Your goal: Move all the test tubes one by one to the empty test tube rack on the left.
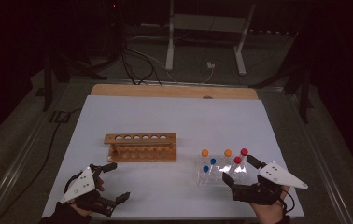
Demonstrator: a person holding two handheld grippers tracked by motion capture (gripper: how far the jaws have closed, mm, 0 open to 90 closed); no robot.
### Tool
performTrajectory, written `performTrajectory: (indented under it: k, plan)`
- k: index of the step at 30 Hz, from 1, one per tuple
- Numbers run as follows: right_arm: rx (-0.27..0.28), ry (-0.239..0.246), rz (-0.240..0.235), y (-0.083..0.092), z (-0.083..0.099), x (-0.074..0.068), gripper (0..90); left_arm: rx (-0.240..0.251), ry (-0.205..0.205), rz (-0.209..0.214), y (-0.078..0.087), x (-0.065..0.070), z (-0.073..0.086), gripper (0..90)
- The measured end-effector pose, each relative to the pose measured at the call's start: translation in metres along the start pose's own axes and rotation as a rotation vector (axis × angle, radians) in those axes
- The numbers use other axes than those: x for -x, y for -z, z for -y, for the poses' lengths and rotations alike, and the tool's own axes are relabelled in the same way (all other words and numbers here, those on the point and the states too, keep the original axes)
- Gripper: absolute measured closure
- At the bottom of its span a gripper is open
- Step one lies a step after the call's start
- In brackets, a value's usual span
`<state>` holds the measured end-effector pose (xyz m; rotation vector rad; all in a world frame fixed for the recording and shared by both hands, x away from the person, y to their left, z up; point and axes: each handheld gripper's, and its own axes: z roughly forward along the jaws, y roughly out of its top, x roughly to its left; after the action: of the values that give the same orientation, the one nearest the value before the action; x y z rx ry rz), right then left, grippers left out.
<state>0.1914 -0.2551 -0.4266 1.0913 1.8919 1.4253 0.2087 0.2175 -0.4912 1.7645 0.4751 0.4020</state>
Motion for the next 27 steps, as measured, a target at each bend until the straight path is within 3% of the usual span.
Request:
performTrajectory:
  k: [4, 9, 15, 18, 21, 23, 25, 27]
  plan:
    - [0.014, 0.014, 0.006, -0.005, -0.002, -0.011, 0.0, 0.002, 0.002, 0.000, 0.000, 0.000, 0.000, 0.4]
    - [-0.013, 0.027, -0.025, -0.010, -0.002, -0.024, 0.0, 0.004, -0.001, 0.000, 0.001, 0.000, 0.000, 0.4]
    - [-0.100, 0.036, -0.078, -0.025, 0.007, -0.036, 2.9, 0.007, 0.001, -0.001, 0.001, 0.000, 0.000, 0.4]
    - [-0.131, 0.038, -0.073, -0.030, 0.011, -0.038, 3.2, 0.008, 0.001, 0.001, 0.001, 0.000, 0.000, 0.4]
    - [-0.165, 0.041, -0.080, -0.033, 0.014, -0.040, 7.3, 0.007, 0.000, 0.001, 0.001, 0.000, 0.000, 0.4]
    - [-0.192, 0.040, -0.082, -0.036, 0.016, -0.041, 16.1, 0.007, 0.000, 0.000, 0.001, 0.000, 0.000, 0.4]
    - [-0.207, 0.040, -0.083, -0.037, 0.017, -0.042, 16.9, 0.008, 0.002, 0.001, 0.001, 0.000, 0.000, 0.4]
    - [-0.228, 0.043, -0.068, -0.040, 0.019, -0.043, 22.7, 0.009, 0.000, -0.003, 0.002, 0.000, 0.000, 0.4]
